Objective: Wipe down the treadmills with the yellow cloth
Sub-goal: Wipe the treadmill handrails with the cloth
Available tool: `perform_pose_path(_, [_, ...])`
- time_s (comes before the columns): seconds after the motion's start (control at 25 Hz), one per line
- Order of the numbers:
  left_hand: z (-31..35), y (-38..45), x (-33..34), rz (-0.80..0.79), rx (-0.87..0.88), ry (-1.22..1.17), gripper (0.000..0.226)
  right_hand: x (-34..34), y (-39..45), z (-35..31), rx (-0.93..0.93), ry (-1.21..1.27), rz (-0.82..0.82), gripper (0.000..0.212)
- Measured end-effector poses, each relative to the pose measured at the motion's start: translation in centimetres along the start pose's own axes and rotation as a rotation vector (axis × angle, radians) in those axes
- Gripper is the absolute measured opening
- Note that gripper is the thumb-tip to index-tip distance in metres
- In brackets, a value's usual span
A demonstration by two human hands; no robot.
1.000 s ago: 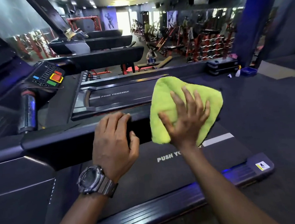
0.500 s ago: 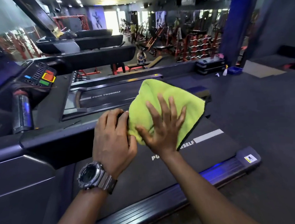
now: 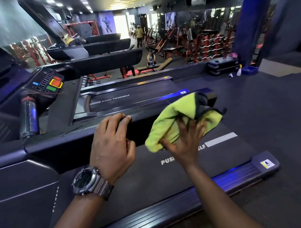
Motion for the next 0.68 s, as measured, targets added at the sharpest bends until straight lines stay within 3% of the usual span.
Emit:
perform_pose_path(0.12, [0.0, -0.1, 0.0, -0.013, 0.014, 0.009, 0.060, -0.9, 3.8, -1.1, 0.435, 0.093, 0.052, 0.101])
perform_pose_path(0.16, [-0.1, -0.1, 0.0, -0.016, 0.017, 0.009, 0.060, -1.3, 4.2, -3.2, 0.411, 0.074, 0.044, 0.100])
perform_pose_path(0.24, [-0.2, 0.0, 0.0, -0.019, 0.023, 0.003, 0.060, -0.7, 1.6, -6.0, 0.144, 0.018, 0.000, 0.097])
perform_pose_path(0.32, [-0.4, -0.2, -0.1, -0.016, 0.012, 0.024, 0.060, 0.3, -1.6, -4.0, -0.107, -0.057, -0.028, 0.096])
perform_pose_path(0.36, [-0.7, -0.5, -0.3, -0.004, -0.008, 0.049, 0.059, 0.4, -1.5, -2.1, -0.102, -0.050, -0.007, 0.096])
perform_pose_path(0.44, [-1.5, -1.1, -0.7, 0.028, -0.049, 0.083, 0.058, 0.1, 1.1, -0.7, 0.157, 0.006, 0.018, 0.100])
perform_pose_path(0.52, [-2.1, -1.5, -0.9, 0.049, -0.072, 0.083, 0.058, -1.3, 3.3, -3.9, 0.297, -0.007, 0.025, 0.102])
perform_pose_path(0.6, [-2.4, -1.7, -1.0, 0.066, -0.087, 0.086, 0.059, -1.1, 1.6, -7.2, 0.082, -0.038, -0.008, 0.099])
perform_pose_path(0.68, [-2.7, -1.9, -1.2, 0.074, -0.103, 0.098, 0.059, 0.3, -1.5, -5.6, -0.155, -0.094, -0.072, 0.100])
Point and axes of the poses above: each hand's wrist, its own y-axis towards the middle knuckle, its own x-axis out of the palm, z = x × y, the point moved 6 cm from there along y, towards the middle knuckle, and after that the axes turned 8 degrees about -y, right-handed, at the moved point
